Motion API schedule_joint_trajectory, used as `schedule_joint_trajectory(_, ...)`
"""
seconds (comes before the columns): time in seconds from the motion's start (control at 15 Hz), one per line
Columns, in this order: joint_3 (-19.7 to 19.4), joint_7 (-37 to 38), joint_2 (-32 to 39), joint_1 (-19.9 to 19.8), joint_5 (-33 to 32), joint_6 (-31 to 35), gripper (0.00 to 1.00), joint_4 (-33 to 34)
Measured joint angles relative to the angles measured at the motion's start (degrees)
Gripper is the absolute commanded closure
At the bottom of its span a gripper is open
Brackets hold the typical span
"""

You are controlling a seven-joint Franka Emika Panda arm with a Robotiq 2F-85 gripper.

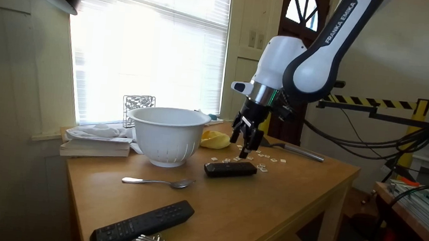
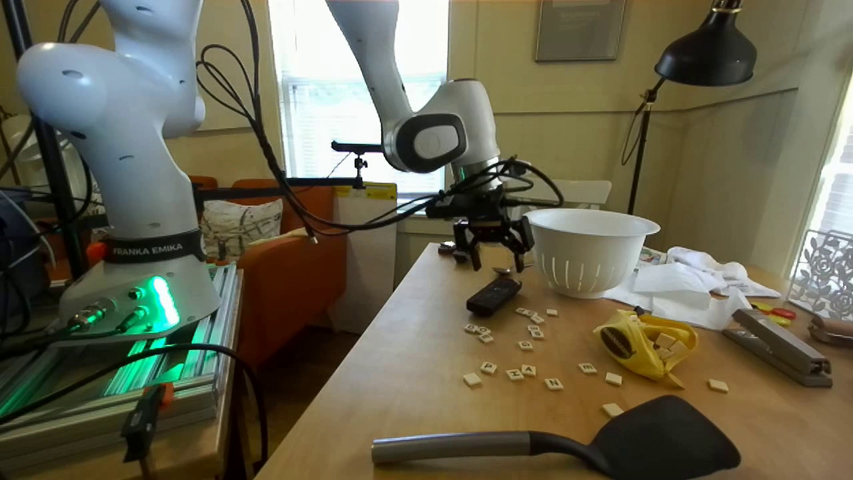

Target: Move the furthest remote to the right, then press a button on the right remote

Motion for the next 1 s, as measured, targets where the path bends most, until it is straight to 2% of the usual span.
schedule_joint_trajectory(0.33, 0.16, -2.72, -10.79, 0.0, 2.32, -12.91, 0.7, -4.74)
schedule_joint_trajectory(0.6, -4.59, -4.46, -15.95, 2.48, 2.33, -16.03, 0.98, -8.14)
schedule_joint_trajectory(0.8, -7.12, -5.89, -16.37, 3.79, 3.18, -15.69, 1.0, -9.64)
schedule_joint_trajectory(1.0, -7.97, -7.6, -15.57, 4.73, 4.62, -12.26, 1.0, -11.26)
